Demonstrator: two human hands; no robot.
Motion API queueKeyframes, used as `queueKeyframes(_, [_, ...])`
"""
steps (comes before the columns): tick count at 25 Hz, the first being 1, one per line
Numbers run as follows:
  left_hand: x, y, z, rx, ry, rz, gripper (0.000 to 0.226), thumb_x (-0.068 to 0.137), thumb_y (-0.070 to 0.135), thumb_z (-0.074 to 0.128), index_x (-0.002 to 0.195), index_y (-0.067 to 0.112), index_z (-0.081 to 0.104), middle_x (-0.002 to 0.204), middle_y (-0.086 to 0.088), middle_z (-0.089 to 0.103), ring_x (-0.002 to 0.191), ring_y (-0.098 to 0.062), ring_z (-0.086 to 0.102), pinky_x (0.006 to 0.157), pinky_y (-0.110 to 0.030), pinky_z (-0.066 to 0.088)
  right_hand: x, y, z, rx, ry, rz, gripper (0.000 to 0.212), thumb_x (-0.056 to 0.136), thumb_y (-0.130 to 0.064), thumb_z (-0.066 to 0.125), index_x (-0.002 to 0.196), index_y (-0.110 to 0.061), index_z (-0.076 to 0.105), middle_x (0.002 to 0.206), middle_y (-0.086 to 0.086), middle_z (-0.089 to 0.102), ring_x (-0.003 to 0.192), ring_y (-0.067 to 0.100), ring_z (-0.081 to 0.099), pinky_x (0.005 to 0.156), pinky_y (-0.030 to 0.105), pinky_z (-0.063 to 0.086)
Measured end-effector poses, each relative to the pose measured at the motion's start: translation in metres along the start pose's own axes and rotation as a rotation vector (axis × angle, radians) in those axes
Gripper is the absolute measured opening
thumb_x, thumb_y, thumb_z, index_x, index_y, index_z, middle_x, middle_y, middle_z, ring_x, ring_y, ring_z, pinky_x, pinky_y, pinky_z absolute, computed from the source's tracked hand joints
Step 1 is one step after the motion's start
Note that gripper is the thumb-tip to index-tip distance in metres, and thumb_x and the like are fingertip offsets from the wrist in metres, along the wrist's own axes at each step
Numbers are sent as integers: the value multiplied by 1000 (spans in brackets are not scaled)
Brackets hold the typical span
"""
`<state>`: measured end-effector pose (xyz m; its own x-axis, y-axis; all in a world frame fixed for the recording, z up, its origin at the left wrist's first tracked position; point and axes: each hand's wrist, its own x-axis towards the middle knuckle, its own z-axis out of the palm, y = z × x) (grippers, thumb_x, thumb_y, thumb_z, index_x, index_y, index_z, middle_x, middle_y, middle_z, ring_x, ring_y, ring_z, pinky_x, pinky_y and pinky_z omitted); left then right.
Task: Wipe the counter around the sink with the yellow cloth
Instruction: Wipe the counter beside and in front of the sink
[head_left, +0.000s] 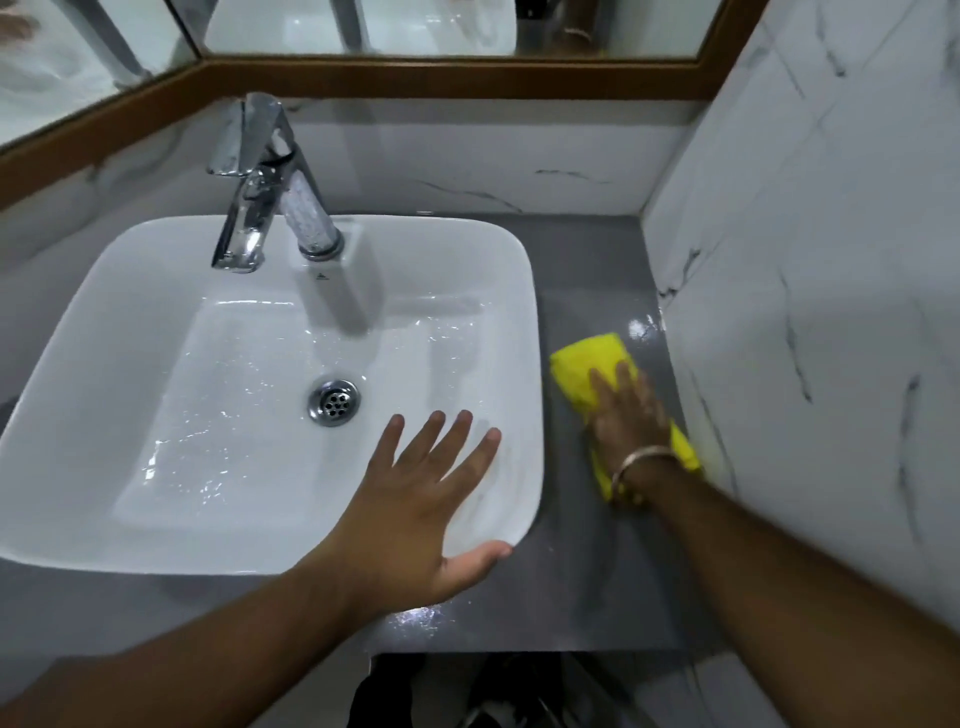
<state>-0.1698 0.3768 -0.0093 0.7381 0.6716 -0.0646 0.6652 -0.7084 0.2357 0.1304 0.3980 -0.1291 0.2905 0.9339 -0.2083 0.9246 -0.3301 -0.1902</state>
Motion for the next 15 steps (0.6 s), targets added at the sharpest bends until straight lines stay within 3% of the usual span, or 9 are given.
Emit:
queueKeyframes(2, [0,-1,1,-7,19,-13,91,79,77,44,152,28,19,159,-3,26,147,-26,19,116,-58,14,56,13,-14,36,-85,153,62,92,-34,40,147,-29,13,159,12,5,144,38,6,117,49,8])
queueKeyframes(4, [-1,-3,2,13,43,-31,91,79,78,42,152,29,16,160,-3,24,148,-26,16,117,-57,11,70,-2,-19,-53,-100,104,62,91,-36,32,148,-28,10,159,14,1,143,41,2,117,52,5])
queueKeyframes(7, [-2,-3,-1,15,43,-33,90,80,78,40,152,28,18,158,-5,27,147,-28,20,116,-58,12,-28,-33,8,-271,-149,-385,67,84,-37,17,149,-23,5,158,19,1,141,47,4,113,59,16])
queueKeyframes(10, [-2,-2,0,23,35,-14,89,82,78,35,152,26,19,157,-7,31,145,-30,25,117,-57,13,-148,-13,30,-241,-160,-626,69,74,-37,41,141,-30,29,148,17,37,128,46,42,97,54,45])
queueKeyframes(11, [-2,-1,0,20,23,-12,89,82,78,34,152,27,18,157,-8,31,144,-30,26,117,-57,12,-153,3,30,-281,-37,-647,67,71,-37,43,137,-29,33,143,17,45,121,46,50,89,54,51])
queueKeyframes(13, [-5,0,-1,22,27,-41,88,81,78,34,152,27,18,156,-8,32,144,-30,27,117,-57,12,-128,24,18,-298,-11,-457,63,72,-35,38,135,-25,35,141,20,45,115,50,53,83,59,52])
queueKeyframes(15, [-5,1,-2,29,37,-42,88,81,76,37,151,27,19,156,-7,32,144,-29,27,117,-57,11,-101,7,8,-128,54,-54,63,75,-34,31,136,-21,39,143,24,42,121,53,45,92,63,44])
